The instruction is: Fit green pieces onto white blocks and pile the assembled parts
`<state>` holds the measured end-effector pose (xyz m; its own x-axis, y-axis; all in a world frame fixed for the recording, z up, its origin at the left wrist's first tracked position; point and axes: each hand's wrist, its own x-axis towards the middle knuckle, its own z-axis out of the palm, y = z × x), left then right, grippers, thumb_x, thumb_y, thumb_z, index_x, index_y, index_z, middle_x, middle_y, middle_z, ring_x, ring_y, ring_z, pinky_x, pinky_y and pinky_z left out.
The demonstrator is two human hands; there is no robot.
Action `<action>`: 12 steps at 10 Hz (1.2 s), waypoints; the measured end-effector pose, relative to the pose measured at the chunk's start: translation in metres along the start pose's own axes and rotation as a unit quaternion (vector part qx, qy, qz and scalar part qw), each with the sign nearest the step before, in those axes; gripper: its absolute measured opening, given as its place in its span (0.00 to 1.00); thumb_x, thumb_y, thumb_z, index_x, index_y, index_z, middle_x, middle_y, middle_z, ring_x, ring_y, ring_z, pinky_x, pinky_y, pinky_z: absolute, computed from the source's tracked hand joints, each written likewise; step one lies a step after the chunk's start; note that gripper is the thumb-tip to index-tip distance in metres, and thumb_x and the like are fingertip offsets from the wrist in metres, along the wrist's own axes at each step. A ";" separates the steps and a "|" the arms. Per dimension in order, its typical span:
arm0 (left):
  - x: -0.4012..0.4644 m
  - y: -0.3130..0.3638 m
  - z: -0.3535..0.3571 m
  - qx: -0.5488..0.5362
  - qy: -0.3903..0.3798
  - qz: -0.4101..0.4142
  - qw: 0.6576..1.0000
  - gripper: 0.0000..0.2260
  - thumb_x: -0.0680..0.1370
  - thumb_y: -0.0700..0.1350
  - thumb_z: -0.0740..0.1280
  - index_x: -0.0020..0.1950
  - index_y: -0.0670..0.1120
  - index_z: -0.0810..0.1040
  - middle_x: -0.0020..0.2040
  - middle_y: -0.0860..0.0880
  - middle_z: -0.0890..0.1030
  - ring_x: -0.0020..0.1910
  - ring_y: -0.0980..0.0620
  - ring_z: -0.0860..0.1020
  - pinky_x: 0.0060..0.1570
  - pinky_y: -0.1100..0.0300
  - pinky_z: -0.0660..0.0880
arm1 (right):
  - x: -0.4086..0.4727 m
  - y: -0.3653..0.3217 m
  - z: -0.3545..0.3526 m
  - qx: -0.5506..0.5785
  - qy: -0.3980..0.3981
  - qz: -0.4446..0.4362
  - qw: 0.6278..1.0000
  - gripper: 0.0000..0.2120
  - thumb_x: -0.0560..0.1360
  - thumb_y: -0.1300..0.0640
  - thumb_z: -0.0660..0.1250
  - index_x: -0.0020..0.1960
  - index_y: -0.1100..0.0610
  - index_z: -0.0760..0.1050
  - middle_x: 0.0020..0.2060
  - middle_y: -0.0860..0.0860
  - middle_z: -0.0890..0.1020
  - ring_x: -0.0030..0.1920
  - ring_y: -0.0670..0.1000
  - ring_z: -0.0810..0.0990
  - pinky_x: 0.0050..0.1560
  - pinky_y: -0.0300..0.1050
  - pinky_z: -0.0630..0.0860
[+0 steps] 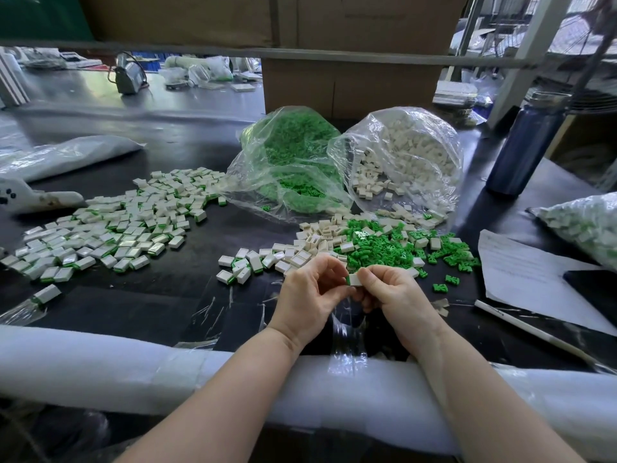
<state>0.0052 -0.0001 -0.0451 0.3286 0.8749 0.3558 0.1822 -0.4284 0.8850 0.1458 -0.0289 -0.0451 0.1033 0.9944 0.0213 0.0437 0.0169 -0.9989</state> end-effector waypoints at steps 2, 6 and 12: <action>0.000 -0.003 0.001 0.044 -0.016 0.023 0.999 0.11 0.71 0.35 0.72 0.45 0.47 0.73 0.38 0.52 0.76 0.38 0.54 0.76 0.44 0.63 0.76 | 0.000 0.000 0.000 0.009 0.003 0.001 1.000 0.15 0.79 0.62 0.60 0.35 0.61 0.75 0.28 0.54 0.76 0.26 0.45 0.72 0.29 0.34 0.71; 0.000 -0.002 0.001 0.023 0.009 0.016 1.000 0.11 0.68 0.37 0.75 0.42 0.48 0.74 0.36 0.53 0.77 0.36 0.54 0.77 0.42 0.63 0.77 | 0.001 0.002 0.000 0.025 -0.002 0.004 1.000 0.15 0.79 0.62 0.60 0.35 0.60 0.76 0.26 0.51 0.76 0.26 0.44 0.72 0.29 0.34 0.71; -0.001 0.000 -0.001 -0.023 0.015 0.025 0.999 0.15 0.67 0.34 0.74 0.39 0.54 0.75 0.35 0.56 0.78 0.34 0.63 0.76 0.40 0.71 0.74 | -0.001 -0.001 -0.001 0.000 -0.024 0.004 1.000 0.16 0.79 0.61 0.60 0.34 0.60 0.75 0.26 0.51 0.76 0.27 0.44 0.72 0.30 0.34 0.70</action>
<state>0.0037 -0.0006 -0.0452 0.3081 0.8598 0.4072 0.1230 -0.4605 0.8791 0.1465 -0.0297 -0.0445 0.0550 0.9984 0.0117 0.0422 0.0093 -0.9991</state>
